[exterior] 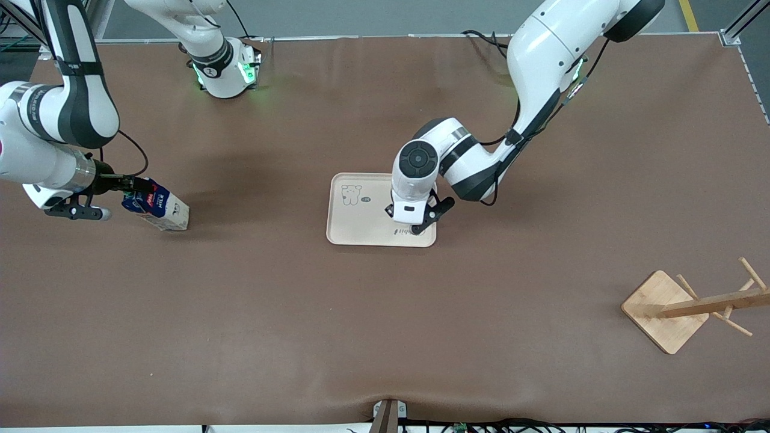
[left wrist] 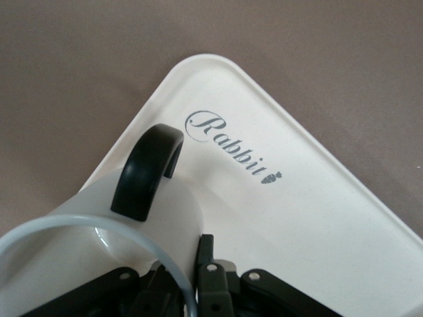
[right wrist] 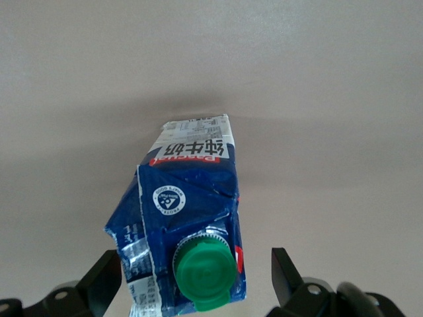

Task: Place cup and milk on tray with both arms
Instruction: 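Lower the mug onto the tray with the left gripper while lifting the carton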

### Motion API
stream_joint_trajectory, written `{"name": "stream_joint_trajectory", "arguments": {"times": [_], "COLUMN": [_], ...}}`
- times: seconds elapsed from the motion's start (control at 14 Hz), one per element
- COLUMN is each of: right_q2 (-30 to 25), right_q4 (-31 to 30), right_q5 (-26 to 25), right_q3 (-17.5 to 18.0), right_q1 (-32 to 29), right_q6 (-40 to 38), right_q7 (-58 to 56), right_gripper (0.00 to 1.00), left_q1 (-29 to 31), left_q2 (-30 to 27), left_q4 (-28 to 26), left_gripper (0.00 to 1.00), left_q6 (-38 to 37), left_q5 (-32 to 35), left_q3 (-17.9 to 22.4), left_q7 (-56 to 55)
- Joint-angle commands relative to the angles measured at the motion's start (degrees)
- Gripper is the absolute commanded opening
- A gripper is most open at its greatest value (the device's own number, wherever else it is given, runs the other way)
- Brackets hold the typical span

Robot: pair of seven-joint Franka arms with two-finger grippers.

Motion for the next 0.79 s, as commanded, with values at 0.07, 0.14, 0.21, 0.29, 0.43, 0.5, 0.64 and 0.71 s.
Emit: {"name": "stream_joint_trajectory", "arguments": {"times": [0.07, 0.14, 0.21, 0.29, 0.43, 0.5, 0.64, 0.71], "right_q2": [-2.58, -2.67, -2.76, -2.76, -3.02, -3.28, -3.55, -3.99], "right_q4": [-1.98, -2.24, -2.41, -2.68, -2.68, -2.68, -1.90, -0.85], "right_q5": [-0.34, -0.34, -0.34, -0.34, -0.34, -0.34, -0.34, -0.34], "right_q3": [0.66, 0.75, 0.75, 0.75, 0.75, 0.75, 0.83, 0.92], "right_q1": [-0.97, -0.97, -0.97, -0.97, -0.88, -0.88, -0.62, -0.53], "right_q6": [0.62, 0.62, 0.62, 0.62, 0.62, 0.62, -0.08, -0.78], "right_q7": [-0.37, -0.37, -0.37, -0.37, -0.37, -0.37, -0.37, -0.37], "right_gripper": [0.89, 0.56, 0.30, 0.09, 0.00, 0.00, 0.00, 0.00], "left_q1": [-0.93, -0.84, -0.84, -0.84, -0.76, -0.76, -0.67, -0.41], "left_q2": [1.85, 2.28, 2.38, 2.46, 2.47, 2.47, 2.03, 1.68], "left_q4": [0.85, 0.76, 0.68, 0.68, 0.68, 0.68, 0.94, 1.03], "left_gripper": [0.00, 0.00, 0.00, 0.00, 0.16, 0.46, 0.87, 1.00], "left_q6": [1.52, 1.53, 1.53, 1.53, 1.53, 1.53, 1.18, 0.83], "left_q5": [1.76, 2.28, 2.38, 2.46, 2.38, 2.38, 2.38, 2.38], "left_q3": [0.33, 0.41, 0.33, 0.41, 0.33, 0.33, 0.41, 0.33], "left_q7": [-2.56, -2.74, -3.09, -3.27, -3.36, -3.36, -3.44, -3.36]}}
